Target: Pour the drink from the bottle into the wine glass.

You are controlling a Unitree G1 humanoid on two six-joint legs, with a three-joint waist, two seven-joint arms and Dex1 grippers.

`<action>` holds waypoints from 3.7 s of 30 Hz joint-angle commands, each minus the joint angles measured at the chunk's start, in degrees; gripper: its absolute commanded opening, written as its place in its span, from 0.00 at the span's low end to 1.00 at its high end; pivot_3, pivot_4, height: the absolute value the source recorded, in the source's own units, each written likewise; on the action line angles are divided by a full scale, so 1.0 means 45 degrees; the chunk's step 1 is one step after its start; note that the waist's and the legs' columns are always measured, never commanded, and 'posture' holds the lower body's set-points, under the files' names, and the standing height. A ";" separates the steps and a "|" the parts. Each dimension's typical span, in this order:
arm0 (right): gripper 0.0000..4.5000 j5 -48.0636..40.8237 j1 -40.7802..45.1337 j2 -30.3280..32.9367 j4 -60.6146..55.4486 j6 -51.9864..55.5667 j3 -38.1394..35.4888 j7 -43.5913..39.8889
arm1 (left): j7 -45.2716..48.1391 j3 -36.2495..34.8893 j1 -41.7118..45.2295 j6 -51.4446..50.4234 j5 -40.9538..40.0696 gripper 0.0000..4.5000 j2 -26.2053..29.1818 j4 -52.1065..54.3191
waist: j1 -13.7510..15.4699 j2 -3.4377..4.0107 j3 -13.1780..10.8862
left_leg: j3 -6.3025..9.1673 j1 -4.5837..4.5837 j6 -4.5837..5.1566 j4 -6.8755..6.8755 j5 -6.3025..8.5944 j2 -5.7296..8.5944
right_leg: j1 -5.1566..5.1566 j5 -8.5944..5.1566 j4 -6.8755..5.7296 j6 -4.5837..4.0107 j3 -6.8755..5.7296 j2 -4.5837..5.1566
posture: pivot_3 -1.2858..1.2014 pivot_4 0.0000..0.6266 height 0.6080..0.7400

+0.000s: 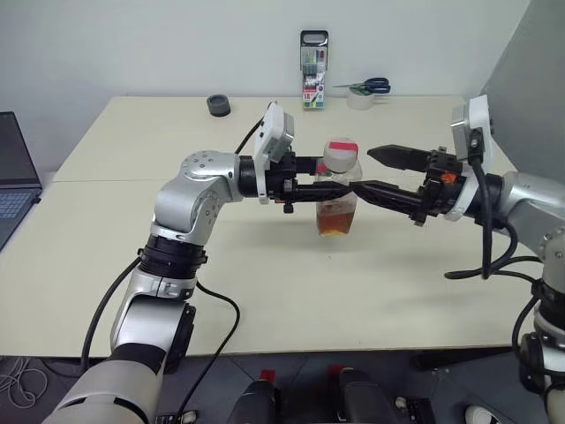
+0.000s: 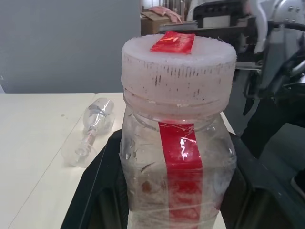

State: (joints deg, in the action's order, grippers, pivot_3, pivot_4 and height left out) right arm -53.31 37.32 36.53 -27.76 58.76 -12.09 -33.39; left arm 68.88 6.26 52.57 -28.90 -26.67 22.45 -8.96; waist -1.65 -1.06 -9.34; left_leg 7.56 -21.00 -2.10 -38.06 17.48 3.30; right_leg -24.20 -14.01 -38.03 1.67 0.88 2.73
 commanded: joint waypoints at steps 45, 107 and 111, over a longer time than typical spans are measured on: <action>0.39 0.2084 -0.0339 -0.2230 -0.2359 -0.1161 0.1970 0.4560 | -0.0362 -0.0264 0.0404 0.0820 0.0298 0.44 -0.0091 -0.0472 | -0.0012 0.0001 0.0000 | -0.0001 0.0000 0.0000 0.0000 -0.0001 0.0003 | 0.0000 0.0000 0.0001 0.0000 -0.0003 -0.0013 | 0.52 0.24 1.00; 0.87 -0.0147 0.0416 -0.1705 -0.2817 -0.0565 0.0779 0.5588 | -0.0204 -0.0119 0.0657 0.0856 0.0255 0.44 -0.0301 -0.0228 | -0.0013 0.0004 -0.0002 | -0.0003 -0.0001 0.0002 -0.0002 -0.0001 0.0004 | 0.0002 -0.0001 0.0001 0.0001 -0.0002 -0.0007 | 0.52 0.24 1.00; 0.54 -0.0125 0.0736 -0.1690 -0.2704 -0.0514 0.0910 0.5625 | -0.0194 -0.0130 0.0704 0.0904 0.0290 0.44 -0.0286 -0.0299 | -0.0019 0.0004 -0.0002 | -0.0003 0.0000 0.0002 -0.0002 -0.0001 0.0003 | 0.0002 -0.0001 0.0000 0.0001 -0.0003 -0.0009 | 0.52 0.24 1.00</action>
State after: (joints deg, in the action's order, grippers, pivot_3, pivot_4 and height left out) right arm -53.17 39.59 28.76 -39.02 56.95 -7.72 -8.40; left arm 68.12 6.80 54.13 -25.90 -25.01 21.05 -11.16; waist -1.74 -1.05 -9.35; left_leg 7.56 -21.00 -2.09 -38.07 17.48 3.32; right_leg -24.19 -14.02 -38.03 1.68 0.86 2.69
